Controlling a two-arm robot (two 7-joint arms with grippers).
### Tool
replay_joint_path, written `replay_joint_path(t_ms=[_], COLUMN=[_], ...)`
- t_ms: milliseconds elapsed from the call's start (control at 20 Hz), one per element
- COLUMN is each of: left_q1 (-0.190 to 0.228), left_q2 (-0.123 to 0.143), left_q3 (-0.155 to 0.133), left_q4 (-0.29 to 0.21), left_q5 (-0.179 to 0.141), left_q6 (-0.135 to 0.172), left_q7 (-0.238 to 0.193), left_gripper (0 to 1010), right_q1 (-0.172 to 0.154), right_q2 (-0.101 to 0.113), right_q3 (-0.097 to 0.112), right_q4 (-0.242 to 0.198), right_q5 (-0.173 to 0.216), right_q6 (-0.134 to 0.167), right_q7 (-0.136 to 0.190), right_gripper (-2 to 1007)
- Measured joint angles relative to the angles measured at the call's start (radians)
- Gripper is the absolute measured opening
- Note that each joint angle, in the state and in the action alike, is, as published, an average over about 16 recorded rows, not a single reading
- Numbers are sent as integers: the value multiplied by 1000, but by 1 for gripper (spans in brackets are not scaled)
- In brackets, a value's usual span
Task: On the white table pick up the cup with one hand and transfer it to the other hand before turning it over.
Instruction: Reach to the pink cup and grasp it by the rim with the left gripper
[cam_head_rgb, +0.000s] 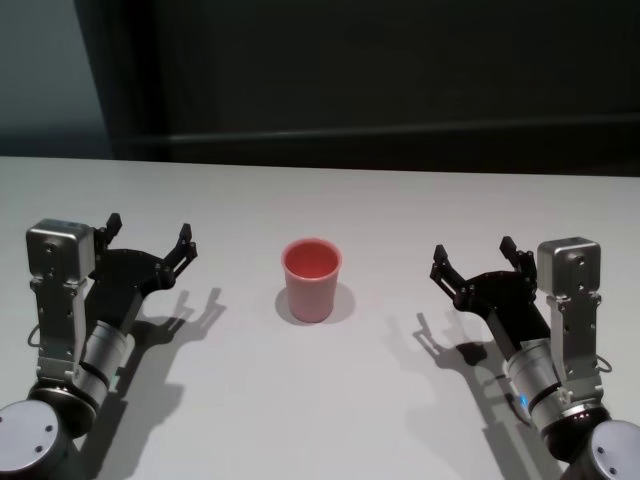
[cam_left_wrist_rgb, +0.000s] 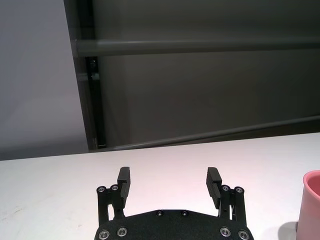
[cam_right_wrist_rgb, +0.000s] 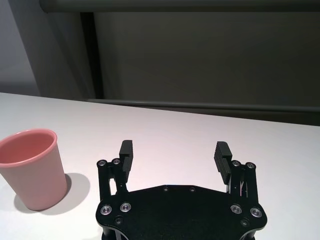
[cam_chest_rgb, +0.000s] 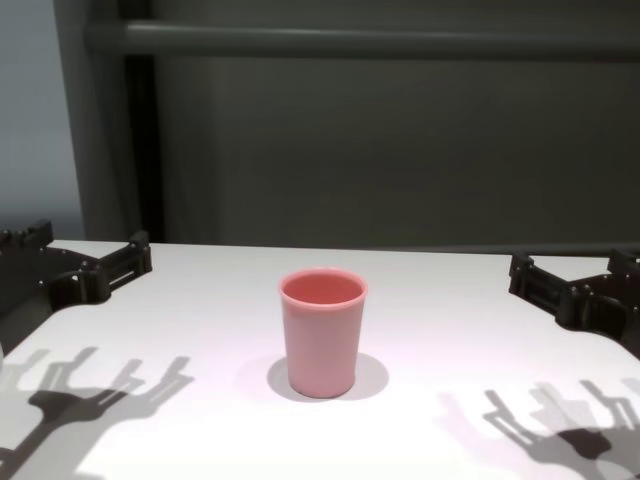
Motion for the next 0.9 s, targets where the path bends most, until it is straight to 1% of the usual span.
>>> replay_joint_path(t_ms=[900], left_q1=[0], left_q2=[0], left_q3=[0], left_q4=[0], left_q5=[0], left_q6=[0], left_q7=[0], left_gripper=[1003], right_q1=[0], right_q2=[0], right_q3=[0], right_q4=[0], right_q5=[0], right_q6=[0], right_q7=[0], right_gripper=[1000])
